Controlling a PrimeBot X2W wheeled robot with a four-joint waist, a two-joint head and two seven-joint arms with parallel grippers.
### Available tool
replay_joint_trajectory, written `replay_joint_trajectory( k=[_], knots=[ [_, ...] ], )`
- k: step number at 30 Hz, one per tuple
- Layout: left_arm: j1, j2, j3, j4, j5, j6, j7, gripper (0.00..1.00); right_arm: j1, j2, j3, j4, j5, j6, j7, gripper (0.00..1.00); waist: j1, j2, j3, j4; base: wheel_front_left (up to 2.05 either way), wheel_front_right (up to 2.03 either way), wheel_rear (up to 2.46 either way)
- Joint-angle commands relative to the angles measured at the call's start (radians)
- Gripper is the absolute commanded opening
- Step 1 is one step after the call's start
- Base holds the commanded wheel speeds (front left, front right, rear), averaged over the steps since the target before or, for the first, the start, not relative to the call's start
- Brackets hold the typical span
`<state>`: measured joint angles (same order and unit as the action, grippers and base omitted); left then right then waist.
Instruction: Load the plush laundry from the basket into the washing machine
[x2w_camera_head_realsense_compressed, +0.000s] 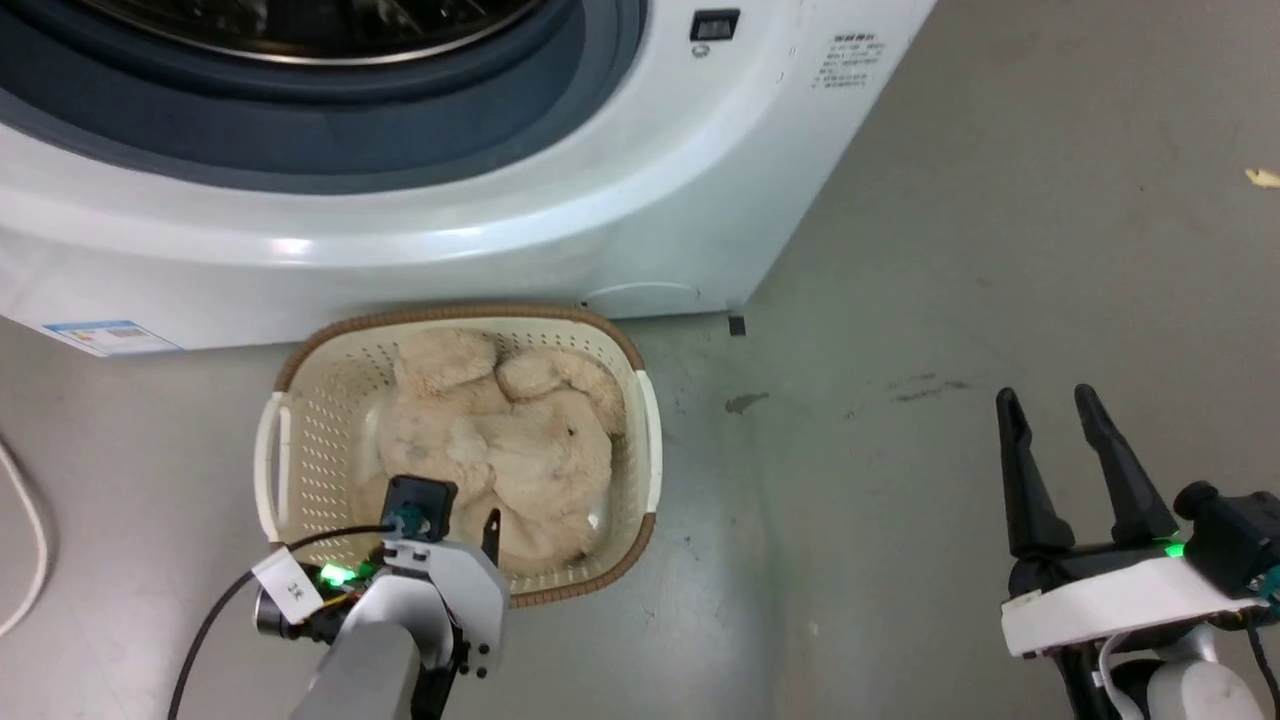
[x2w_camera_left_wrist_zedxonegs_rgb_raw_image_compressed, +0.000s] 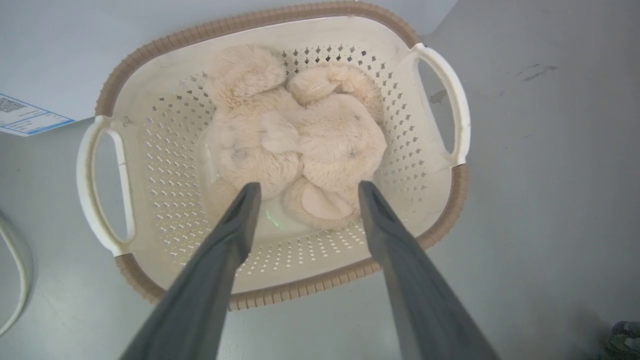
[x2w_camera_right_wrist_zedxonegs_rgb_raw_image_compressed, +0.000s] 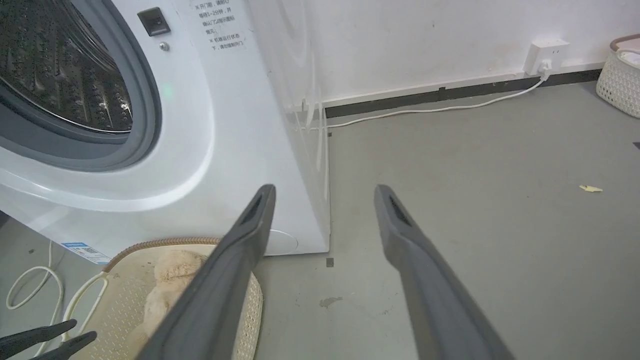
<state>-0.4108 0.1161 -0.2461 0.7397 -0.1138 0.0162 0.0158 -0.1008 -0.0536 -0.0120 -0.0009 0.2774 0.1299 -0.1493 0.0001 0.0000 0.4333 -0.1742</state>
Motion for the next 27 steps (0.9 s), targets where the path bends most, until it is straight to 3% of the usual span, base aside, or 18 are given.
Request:
replay_joint_trajectory(
  k=[1, 12, 17, 27],
  knots=[
    [-0.029, 0.007, -0.007, 0.023, -0.008, 0.007, -0.006, 1.0, -0.022, 0.002, -0.001, -0.001, 0.013, 0.001, -0.01, 1.0, -0.0001, 0.0, 0.017, -0.006, 0.0, 0.0, 0.0],
    [-0.115, 0.026, -0.038, 0.142, -0.042, 0.03, -0.028, 1.0, -0.051, 0.002, -0.002, 0.0, 0.052, 0.001, -0.033, 1.0, -0.0001, 0.0, 0.1, -0.027, 0.0, 0.0, 0.0],
    [-0.164, 0.051, -0.045, 0.194, -0.057, 0.077, -0.061, 1.0, -0.065, 0.002, -0.003, -0.002, 0.07, 0.001, -0.043, 1.0, -0.0001, 0.0, 0.141, -0.039, 0.0, 0.0, 0.0],
    [-0.274, 0.071, -0.091, 0.294, -0.075, 0.078, -0.099, 1.0, -0.097, 0.003, -0.006, -0.007, 0.105, 0.001, -0.064, 1.0, -0.0001, 0.0, 0.242, -0.059, 0.0, 0.0, 0.0]
  ],
)
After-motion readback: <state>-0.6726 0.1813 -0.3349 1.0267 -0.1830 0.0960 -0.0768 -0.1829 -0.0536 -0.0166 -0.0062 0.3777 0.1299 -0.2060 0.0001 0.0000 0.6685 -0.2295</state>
